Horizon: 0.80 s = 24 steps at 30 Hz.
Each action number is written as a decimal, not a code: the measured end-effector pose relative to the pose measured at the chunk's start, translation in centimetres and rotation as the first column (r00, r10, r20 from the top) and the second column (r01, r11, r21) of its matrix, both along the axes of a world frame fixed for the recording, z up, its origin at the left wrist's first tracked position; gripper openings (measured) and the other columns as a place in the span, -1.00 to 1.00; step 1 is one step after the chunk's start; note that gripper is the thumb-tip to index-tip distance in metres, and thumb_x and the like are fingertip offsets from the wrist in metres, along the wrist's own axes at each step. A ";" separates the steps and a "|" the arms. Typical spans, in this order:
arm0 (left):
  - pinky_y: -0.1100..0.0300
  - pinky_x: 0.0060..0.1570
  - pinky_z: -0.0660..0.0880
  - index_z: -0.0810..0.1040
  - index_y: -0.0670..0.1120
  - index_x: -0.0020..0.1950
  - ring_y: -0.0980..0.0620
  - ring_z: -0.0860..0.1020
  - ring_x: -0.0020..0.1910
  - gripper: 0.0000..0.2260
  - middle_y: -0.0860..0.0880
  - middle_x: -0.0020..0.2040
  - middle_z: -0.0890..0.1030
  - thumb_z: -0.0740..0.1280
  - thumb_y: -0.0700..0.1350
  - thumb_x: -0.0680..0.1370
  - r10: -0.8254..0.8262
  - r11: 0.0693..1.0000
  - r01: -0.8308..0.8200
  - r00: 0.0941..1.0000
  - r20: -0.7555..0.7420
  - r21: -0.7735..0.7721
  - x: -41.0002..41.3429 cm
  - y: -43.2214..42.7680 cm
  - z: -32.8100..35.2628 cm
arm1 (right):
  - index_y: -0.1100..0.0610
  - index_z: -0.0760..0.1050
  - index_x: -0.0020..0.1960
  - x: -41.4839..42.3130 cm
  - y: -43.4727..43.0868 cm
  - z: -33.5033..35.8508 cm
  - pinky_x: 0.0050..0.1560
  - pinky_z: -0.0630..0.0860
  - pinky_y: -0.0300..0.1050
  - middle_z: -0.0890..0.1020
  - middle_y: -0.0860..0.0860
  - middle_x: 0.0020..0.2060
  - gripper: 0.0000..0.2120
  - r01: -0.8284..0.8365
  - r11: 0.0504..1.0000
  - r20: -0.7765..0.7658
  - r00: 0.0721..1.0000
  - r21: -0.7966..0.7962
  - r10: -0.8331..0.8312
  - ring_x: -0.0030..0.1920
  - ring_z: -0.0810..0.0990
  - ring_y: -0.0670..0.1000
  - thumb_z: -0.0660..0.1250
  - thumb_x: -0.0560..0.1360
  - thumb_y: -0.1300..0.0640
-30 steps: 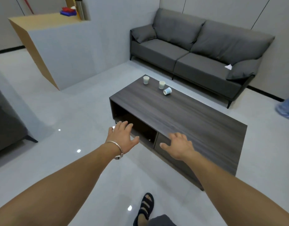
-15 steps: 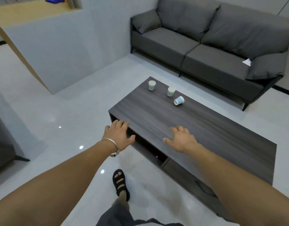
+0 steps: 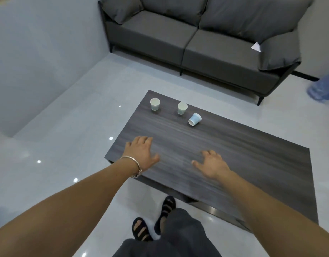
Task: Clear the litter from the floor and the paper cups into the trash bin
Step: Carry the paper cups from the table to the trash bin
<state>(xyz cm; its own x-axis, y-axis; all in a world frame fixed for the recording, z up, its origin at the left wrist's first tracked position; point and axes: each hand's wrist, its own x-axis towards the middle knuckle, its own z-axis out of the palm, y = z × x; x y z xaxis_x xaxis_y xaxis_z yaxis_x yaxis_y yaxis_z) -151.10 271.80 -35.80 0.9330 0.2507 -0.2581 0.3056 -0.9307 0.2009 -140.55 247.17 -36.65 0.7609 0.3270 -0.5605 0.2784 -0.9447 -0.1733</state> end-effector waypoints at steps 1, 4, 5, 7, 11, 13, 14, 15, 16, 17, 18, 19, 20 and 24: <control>-0.07 0.37 0.15 0.15 -0.02 0.50 -0.05 0.16 0.46 -0.34 -0.03 0.47 0.24 0.15 0.25 0.48 -0.018 1.000 0.018 1.000 -0.013 -0.014 1.1 0.2 -0.4 | 0.07 0.14 0.55 1.0 0.4 -0.5 0.41 0.28 0.11 0.23 0.10 0.49 -0.29 0.021 1.000 -0.014 1.000 -0.001 -0.021 0.46 0.21 0.17 0.15 0.55 -0.31; -0.08 0.38 0.17 0.15 -0.02 0.50 -0.04 0.17 0.46 -0.34 -0.03 0.47 0.24 0.16 0.25 0.48 -0.052 0.998 0.050 0.998 -0.042 -0.036 4.3 0.9 -2.0 | 0.07 0.17 0.54 4.3 1.5 -2.7 0.39 0.28 0.09 0.25 0.12 0.48 -0.30 0.079 0.997 -0.061 0.995 -0.002 -0.079 0.45 0.24 0.20 0.17 0.55 -0.30; -0.08 0.38 0.18 0.16 -0.02 0.49 -0.04 0.17 0.45 -0.34 -0.02 0.47 0.25 0.16 0.26 0.47 -0.065 0.997 0.063 0.997 -0.050 -0.034 5.5 1.2 -2.5 | 0.09 0.17 0.54 5.6 1.9 -3.6 0.39 0.29 0.08 0.25 0.13 0.48 -0.30 0.103 0.995 -0.074 0.992 -0.004 -0.103 0.44 0.25 0.21 0.17 0.55 -0.29; -0.06 0.36 0.20 0.18 -0.02 0.48 -0.04 0.20 0.44 -0.34 -0.03 0.45 0.27 0.17 0.26 0.46 -0.081 0.997 0.080 0.995 -0.063 -0.022 8.4 2.2 -3.8 | 0.12 0.18 0.54 8.6 3.0 -5.6 0.39 0.31 0.07 0.26 0.16 0.47 -0.30 0.148 0.989 -0.097 0.984 0.001 -0.147 0.43 0.29 0.22 0.19 0.55 -0.27; -0.03 0.36 0.20 0.18 -0.01 0.48 -0.04 0.22 0.43 -0.33 -0.02 0.45 0.28 0.21 0.25 0.45 -0.097 0.994 0.090 0.987 -0.127 -0.054 15.6 3.4 -7.3 | 0.14 0.17 0.54 16.1 5.1 -9.6 0.37 0.31 0.04 0.26 0.19 0.47 -0.31 0.235 0.971 -0.122 0.966 0.040 -0.228 0.42 0.32 0.22 0.20 0.56 -0.23; -0.02 0.37 0.20 0.16 -0.01 0.49 -0.05 0.23 0.43 -0.32 -0.02 0.46 0.27 0.23 0.25 0.45 -0.113 0.992 0.102 0.982 -0.151 -0.077 19.6 3.5 -9.3 | 0.15 0.17 0.53 20.0 5.8 -11.6 0.36 0.33 0.04 0.27 0.20 0.45 -0.33 0.280 0.959 -0.121 0.955 0.053 -0.272 0.40 0.35 0.23 0.19 0.57 -0.21; -0.01 0.37 0.20 0.16 -0.01 0.49 -0.06 0.23 0.43 -0.31 -0.03 0.46 0.27 0.23 0.24 0.46 -0.114 0.991 0.101 0.982 -0.149 -0.088 21.5 3.5 -10.5 | 0.15 0.16 0.52 22.1 6.1 -12.8 0.35 0.35 0.05 0.29 0.21 0.43 -0.34 0.294 0.954 -0.115 0.951 0.057 -0.286 0.39 0.36 0.23 0.19 0.57 -0.20; 0.00 0.38 0.21 0.15 -0.02 0.50 -0.06 0.23 0.43 -0.31 -0.03 0.46 0.27 0.24 0.24 0.46 -0.114 0.990 0.100 0.983 -0.144 -0.102 23.4 3.4 -11.7 | 0.15 0.16 0.52 24.2 6.3 -14.0 0.34 0.36 0.06 0.30 0.21 0.41 -0.34 0.308 0.950 -0.106 0.948 0.057 -0.301 0.37 0.37 0.24 0.19 0.57 -0.20; 0.00 0.39 0.21 0.15 -0.03 0.50 -0.06 0.23 0.43 -0.31 -0.04 0.47 0.27 0.24 0.23 0.46 -0.115 0.988 0.099 0.984 -0.138 -0.119 25.1 3.4 -13.0 | 0.15 0.17 0.51 26.3 6.6 -15.3 0.31 0.37 0.07 0.32 0.22 0.39 -0.34 0.327 0.943 -0.096 0.942 0.060 -0.321 0.36 0.38 0.25 0.19 0.57 -0.20; 0.00 0.39 0.21 0.15 -0.04 0.50 -0.06 0.23 0.43 -0.31 -0.04 0.47 0.26 0.25 0.22 0.46 -0.115 0.986 0.096 0.984 -0.133 -0.137 26.6 3.3 -14.3 | 0.16 0.19 0.50 28.2 6.9 -16.6 0.28 0.38 0.07 0.34 0.22 0.37 -0.35 0.352 0.934 -0.088 0.934 0.068 -0.345 0.34 0.39 0.25 0.20 0.56 -0.21; 0.00 0.40 0.21 0.15 -0.04 0.50 -0.06 0.24 0.43 -0.31 -0.05 0.47 0.27 0.26 0.21 0.46 -0.113 0.984 0.093 0.985 -0.131 -0.154 27.9 3.2 -15.7 | 0.16 0.22 0.47 30.1 7.3 -17.9 0.24 0.40 0.05 0.37 0.23 0.34 -0.37 0.377 0.923 -0.083 0.925 0.081 -0.370 0.32 0.41 0.25 0.21 0.56 -0.20; 0.00 0.39 0.22 0.15 -0.05 0.50 -0.06 0.24 0.43 -0.31 -0.05 0.46 0.27 0.26 0.21 0.47 -0.113 0.982 0.090 0.985 -0.129 -0.168 28.8 3.0 -17.1 | 0.17 0.25 0.44 31.8 7.8 -19.3 0.20 0.40 0.04 0.39 0.23 0.32 -0.40 0.396 0.913 -0.077 0.917 0.094 -0.390 0.30 0.42 0.24 0.21 0.56 -0.19; 0.01 0.39 0.23 0.15 -0.05 0.50 -0.06 0.25 0.42 -0.31 -0.05 0.46 0.28 0.26 0.22 0.47 -0.117 0.979 0.093 0.985 -0.126 -0.180 29.6 2.9 -18.5 | 0.18 0.26 0.41 33.4 8.3 -20.7 0.17 0.40 0.02 0.40 0.24 0.31 -0.41 0.413 0.905 -0.066 0.910 0.103 -0.408 0.29 0.43 0.24 0.21 0.56 -0.19; 0.00 0.40 0.24 0.14 -0.06 0.51 -0.05 0.25 0.42 -0.30 -0.05 0.46 0.29 0.25 0.23 0.47 -0.131 0.963 0.091 0.981 -0.142 -0.255 31.6 2.8 -23.6 | 0.19 0.28 0.40 37.7 9.8 -26.2 -0.02 0.32 -0.03 0.44 0.21 0.31 -0.38 0.503 0.858 -0.043 0.864 0.103 -0.501 0.28 0.45 0.22 0.19 0.55 -0.24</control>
